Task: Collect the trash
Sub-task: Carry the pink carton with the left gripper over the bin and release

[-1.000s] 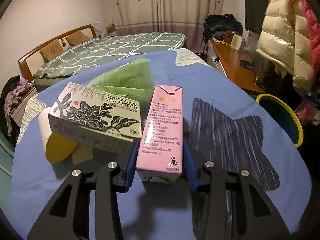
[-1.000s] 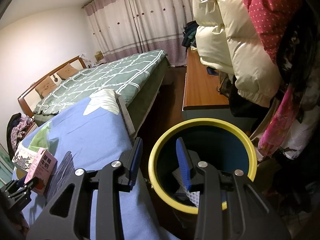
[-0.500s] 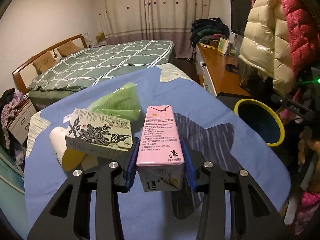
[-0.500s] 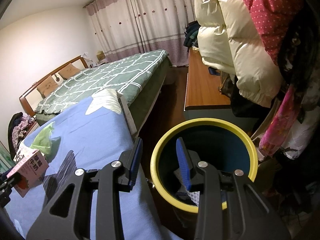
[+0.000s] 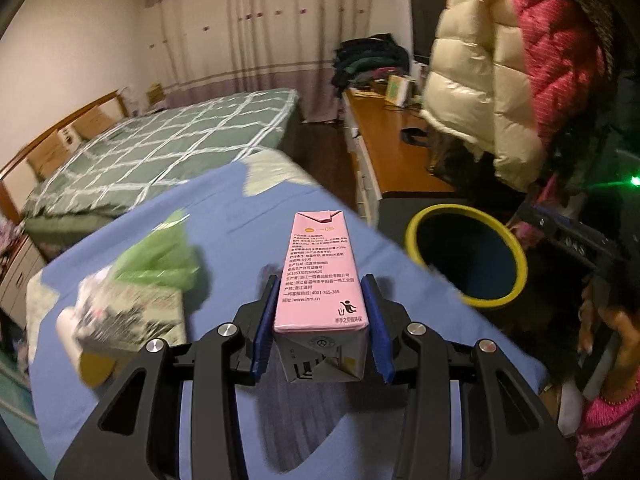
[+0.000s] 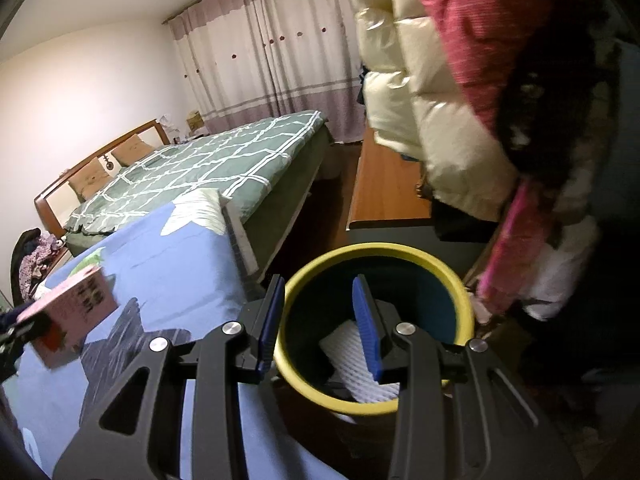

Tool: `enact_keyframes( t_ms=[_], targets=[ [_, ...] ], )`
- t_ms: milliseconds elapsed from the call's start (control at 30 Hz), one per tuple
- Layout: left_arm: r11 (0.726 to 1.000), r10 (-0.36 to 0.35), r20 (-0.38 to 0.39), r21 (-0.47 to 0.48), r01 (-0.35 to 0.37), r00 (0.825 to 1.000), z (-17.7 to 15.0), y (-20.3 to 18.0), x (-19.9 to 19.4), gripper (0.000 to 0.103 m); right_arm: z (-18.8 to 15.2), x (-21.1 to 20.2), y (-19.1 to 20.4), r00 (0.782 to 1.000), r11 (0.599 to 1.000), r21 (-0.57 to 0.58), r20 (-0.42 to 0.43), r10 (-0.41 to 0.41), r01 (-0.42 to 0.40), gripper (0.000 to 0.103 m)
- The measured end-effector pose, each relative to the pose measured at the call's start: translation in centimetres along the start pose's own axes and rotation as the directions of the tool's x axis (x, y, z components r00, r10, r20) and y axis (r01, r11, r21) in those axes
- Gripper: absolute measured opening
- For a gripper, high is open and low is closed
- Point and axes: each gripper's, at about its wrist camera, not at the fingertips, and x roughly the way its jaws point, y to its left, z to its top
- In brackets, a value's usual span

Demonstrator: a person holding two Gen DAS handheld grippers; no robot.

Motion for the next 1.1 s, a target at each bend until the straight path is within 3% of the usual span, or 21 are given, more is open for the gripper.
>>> enact_keyframes(
  t_ms=[200, 600, 633, 667, 700, 733, 967, 1100],
  targets=[
    [0.992, -0.116, -0.038, 0.039, 0.117, 0.993, 3.3, -5.3, 4.4, 0.041, -0.1, -1.8, -2.3, 0.999, 0.999, -0.003, 0.019, -0.037, 0.037, 0.039],
    [0.968, -0.225, -0.145, 0.082, 0.238, 0.963, 6.9, -15.3, 13.7, 0.042, -1.0, -3.1, -5.5, 0.997, 0.997, 0.022, 0.006, -0.078, 0.078, 0.04],
    [0.969, -0.221, -0.15, 0.081, 0.235, 0.964, 6.9, -15.6, 14.2, 0.042, -1.1, -3.1, -5.7, 0.997, 0.997, 0.024, 0.003, -0.079, 0.079, 0.04],
    [0.972, -0.212, -0.148, 0.072, 0.224, 0.966, 6.9, -15.9, 14.6, 0.05, -1.2, -3.1, -5.8, 0.997, 0.996, 0.025, 0.0, -0.08, 0.08, 0.04],
    [0.974, -0.206, -0.145, 0.063, 0.217, 0.968, 6.9, -15.7, 14.6, 0.073, -1.3, -3.2, -5.9, 0.997, 0.996, 0.027, -0.001, -0.079, 0.079, 0.04],
    [0.977, -0.204, -0.124, 0.044, 0.211, 0.971, 6.9, -15.4, 14.3, 0.08, -1.4, -3.1, -6.0, 0.997, 0.997, 0.029, -0.003, -0.077, 0.077, 0.04],
    [0.997, -0.08, 0.056, 0.008, 0.08, 0.995, 5.9, -10.0, 8.1, 0.088, -1.6, -2.2, -4.6, 0.999, 0.999, 0.005, -0.022, -0.038, 0.038, 0.04],
    [0.994, 0.062, 0.175, -0.098, -0.045, 0.983, 3.2, -3.3, 2.9, 0.094, -2.0, -1.2, -2.5, 0.999, 1.0, -0.028, -0.047, -0.005, 0.003, 0.041]
  ],
)
